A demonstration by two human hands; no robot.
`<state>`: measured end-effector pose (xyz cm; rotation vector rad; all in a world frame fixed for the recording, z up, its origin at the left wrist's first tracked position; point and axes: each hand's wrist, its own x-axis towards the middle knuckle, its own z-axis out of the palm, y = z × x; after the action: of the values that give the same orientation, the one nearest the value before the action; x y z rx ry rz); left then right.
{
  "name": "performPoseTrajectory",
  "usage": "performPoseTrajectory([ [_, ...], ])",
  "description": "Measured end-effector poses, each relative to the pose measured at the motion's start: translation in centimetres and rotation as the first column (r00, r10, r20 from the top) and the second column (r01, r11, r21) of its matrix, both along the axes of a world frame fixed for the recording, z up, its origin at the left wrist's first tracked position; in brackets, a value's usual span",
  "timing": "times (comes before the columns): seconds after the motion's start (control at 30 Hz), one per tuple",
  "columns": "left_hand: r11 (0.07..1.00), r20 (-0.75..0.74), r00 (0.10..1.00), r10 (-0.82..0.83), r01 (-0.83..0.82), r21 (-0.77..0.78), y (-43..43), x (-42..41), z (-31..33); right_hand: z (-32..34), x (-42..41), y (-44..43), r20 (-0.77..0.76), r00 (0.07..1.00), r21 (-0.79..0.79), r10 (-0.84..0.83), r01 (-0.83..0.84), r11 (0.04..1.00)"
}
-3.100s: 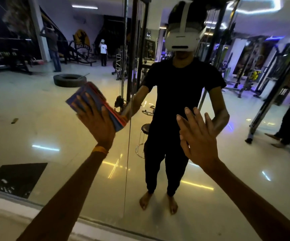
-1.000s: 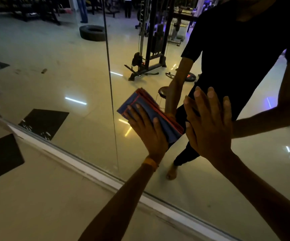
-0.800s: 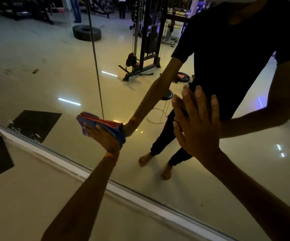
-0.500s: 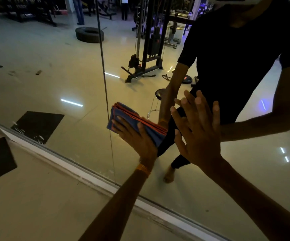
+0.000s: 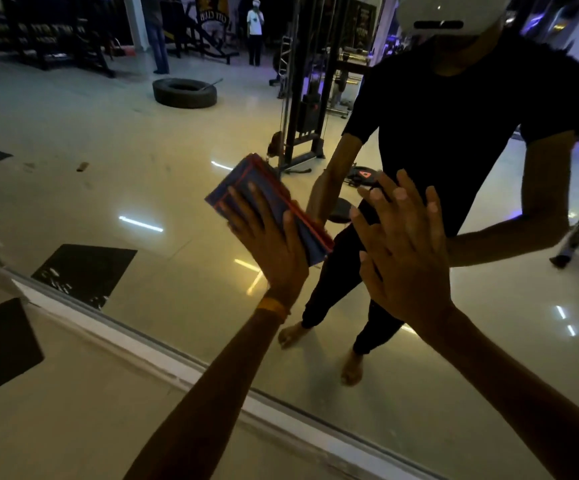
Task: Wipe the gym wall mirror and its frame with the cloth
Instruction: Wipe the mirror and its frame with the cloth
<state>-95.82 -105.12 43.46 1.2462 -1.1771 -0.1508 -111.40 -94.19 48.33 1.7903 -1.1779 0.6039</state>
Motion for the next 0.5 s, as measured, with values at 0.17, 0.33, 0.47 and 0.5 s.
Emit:
performPoseTrajectory([
  [0.17, 0.997, -0.073, 0.995, -0.071, 0.068, -0.042, -3.7, 7.8, -3.3, 1.6, 2.7, -2.8, 0.0, 0.992, -0.016, -0.126, 0.126, 0.992],
  [0.33, 0.964, -0.402, 0.915, 0.031, 0.079, 0.254, -5.8, 11.5, -6.1, 0.9, 3.5, -3.6, 0.008, 0.985, -0.041, -0.172, 0.172, 0.984],
  [0.47, 0.967, 0.129, 0.973, -0.192, 0.21, -0.142, -2.0, 6.0, 1.9, 1.2, 4.3, -3.7, -0.02, 0.992, 0.007, -0.122, 0.122, 0.993],
  [0.5, 0.952, 0.209, 0.961, -0.181, 0.224, -0.207, -2.1, 5.1, 3.9, 1.4, 4.5, -3.9, -0.011, 0.993, 0.012, -0.115, 0.115, 0.993],
])
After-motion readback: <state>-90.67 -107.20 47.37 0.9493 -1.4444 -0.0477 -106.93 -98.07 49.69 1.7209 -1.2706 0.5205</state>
